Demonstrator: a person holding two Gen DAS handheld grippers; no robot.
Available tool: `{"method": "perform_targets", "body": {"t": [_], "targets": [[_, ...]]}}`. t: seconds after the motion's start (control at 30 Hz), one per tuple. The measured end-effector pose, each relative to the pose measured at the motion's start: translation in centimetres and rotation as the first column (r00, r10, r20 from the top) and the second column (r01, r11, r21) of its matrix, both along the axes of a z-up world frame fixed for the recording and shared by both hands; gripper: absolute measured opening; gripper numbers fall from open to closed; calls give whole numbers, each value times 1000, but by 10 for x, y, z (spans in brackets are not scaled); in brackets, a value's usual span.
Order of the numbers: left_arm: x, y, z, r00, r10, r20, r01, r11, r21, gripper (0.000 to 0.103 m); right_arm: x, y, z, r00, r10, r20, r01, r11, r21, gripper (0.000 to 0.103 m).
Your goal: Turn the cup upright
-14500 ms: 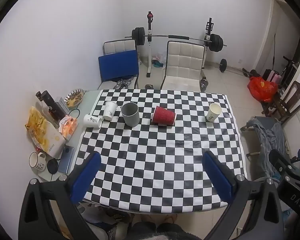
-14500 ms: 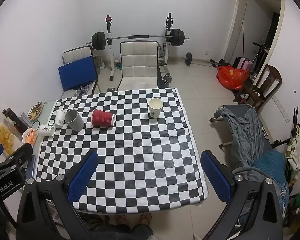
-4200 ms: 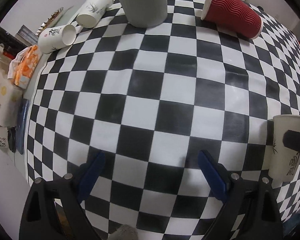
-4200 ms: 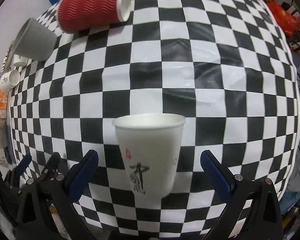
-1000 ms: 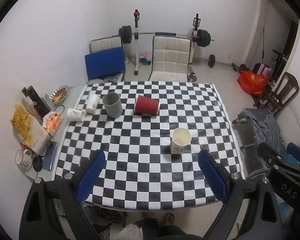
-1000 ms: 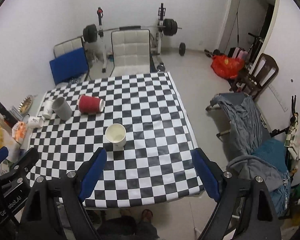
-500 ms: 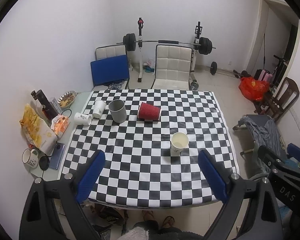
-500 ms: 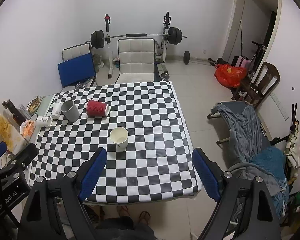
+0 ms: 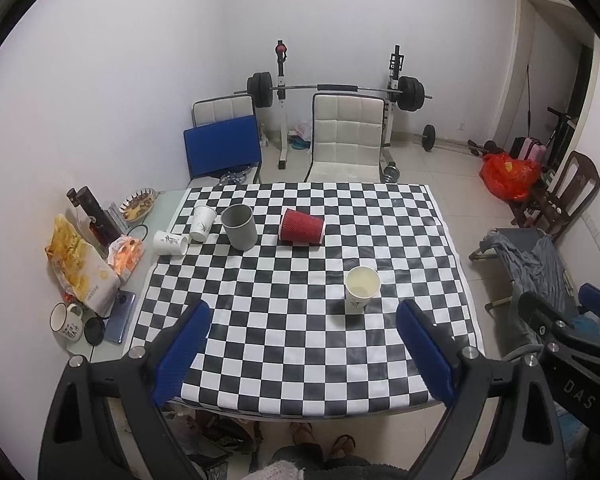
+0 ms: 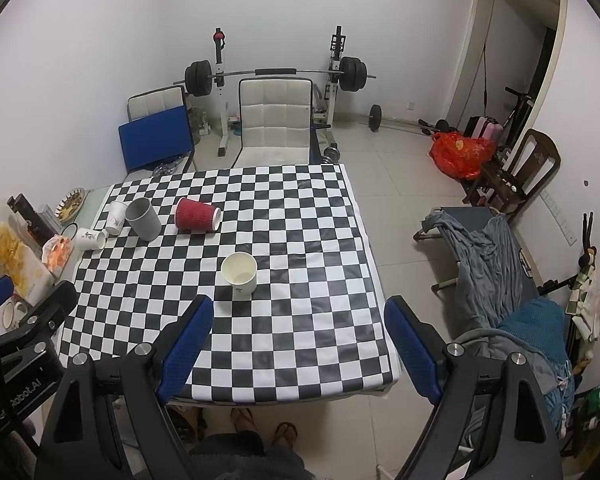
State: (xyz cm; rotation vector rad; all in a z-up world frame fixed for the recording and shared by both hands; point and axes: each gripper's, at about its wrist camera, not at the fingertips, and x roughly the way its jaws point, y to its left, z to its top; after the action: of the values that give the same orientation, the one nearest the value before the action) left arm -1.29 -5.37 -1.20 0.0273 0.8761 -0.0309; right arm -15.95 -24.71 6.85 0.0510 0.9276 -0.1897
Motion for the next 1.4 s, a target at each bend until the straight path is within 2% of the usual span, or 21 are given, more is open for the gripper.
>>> {"method": "perform_targets", "body": {"t": [0.33, 0.73, 1.4], "targets": [[3, 5, 8, 1000, 9, 8, -9, 1000, 9, 95, -5, 1, 3, 1000, 4, 2, -4, 1000, 2, 89], [2, 6, 7, 1000, 7, 9, -7, 1000, 11, 95, -12, 4, 12, 1000, 11, 0, -11, 1000, -3, 89], [-3, 6, 2, 1000, 13, 15, -13, 1000, 7, 95, -7, 4, 11, 1000, 19, 0, -19, 1000, -11, 89]]}}
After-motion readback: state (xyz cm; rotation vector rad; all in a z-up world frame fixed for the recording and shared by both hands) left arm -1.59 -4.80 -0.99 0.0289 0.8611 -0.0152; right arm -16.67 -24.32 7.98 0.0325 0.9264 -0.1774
